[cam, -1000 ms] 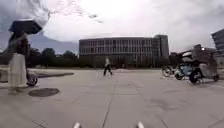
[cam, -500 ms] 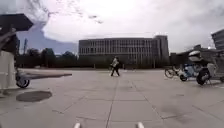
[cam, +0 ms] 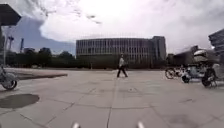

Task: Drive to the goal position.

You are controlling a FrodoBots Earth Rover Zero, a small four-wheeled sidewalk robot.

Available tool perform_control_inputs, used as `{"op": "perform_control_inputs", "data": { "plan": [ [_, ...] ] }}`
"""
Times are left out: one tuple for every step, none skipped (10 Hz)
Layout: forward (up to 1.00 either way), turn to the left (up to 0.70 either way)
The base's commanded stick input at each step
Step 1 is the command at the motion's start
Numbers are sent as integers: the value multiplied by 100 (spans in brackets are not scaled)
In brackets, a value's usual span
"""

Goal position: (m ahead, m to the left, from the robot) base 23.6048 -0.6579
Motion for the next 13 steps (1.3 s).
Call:
{"op": "perform_control_inputs", "data": {
  "plan": [
    [70,0],
    [70,0],
    [70,0],
    [70,0],
    [70,0],
    [70,0],
    [70,0],
    [70,0],
    [70,0],
    [70,0],
    [70,0],
    [70,0],
    [70,0]
  ]
}}
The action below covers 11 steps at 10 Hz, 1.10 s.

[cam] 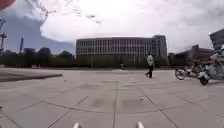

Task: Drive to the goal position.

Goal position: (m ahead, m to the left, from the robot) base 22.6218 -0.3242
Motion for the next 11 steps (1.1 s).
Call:
{"op": "perform_control_inputs", "data": {
  "plan": [
    [70,0],
    [70,0],
    [70,0],
    [70,-1],
    [70,-9],
    [70,-14],
    [70,-14],
    [70,-14],
    [70,-14],
    [70,-14],
    [70,-14]
  ]
}}
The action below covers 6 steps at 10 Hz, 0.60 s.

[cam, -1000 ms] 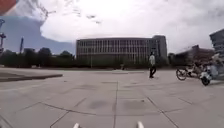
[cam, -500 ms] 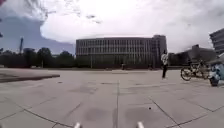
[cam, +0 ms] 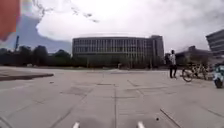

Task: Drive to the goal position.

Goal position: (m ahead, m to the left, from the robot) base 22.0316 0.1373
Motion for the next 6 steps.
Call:
{"op": "perform_control_inputs", "data": {
  "plan": [
    [70,-14],
    [70,-14],
    [70,-14],
    [70,-14],
    [70,-14],
    [70,-14]
  ]
}}
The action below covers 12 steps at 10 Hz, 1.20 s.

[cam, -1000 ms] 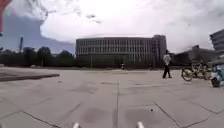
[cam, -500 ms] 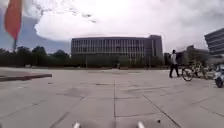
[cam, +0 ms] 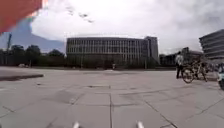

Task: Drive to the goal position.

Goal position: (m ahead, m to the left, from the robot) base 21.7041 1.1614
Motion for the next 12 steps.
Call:
{"op": "perform_control_inputs", "data": {
  "plan": [
    [70,-14],
    [70,-14],
    [70,-14],
    [70,-5],
    [70,0],
    [70,0],
    [70,0],
    [70,0],
    [70,0],
    [70,0],
    [70,8],
    [70,14]
  ]
}}
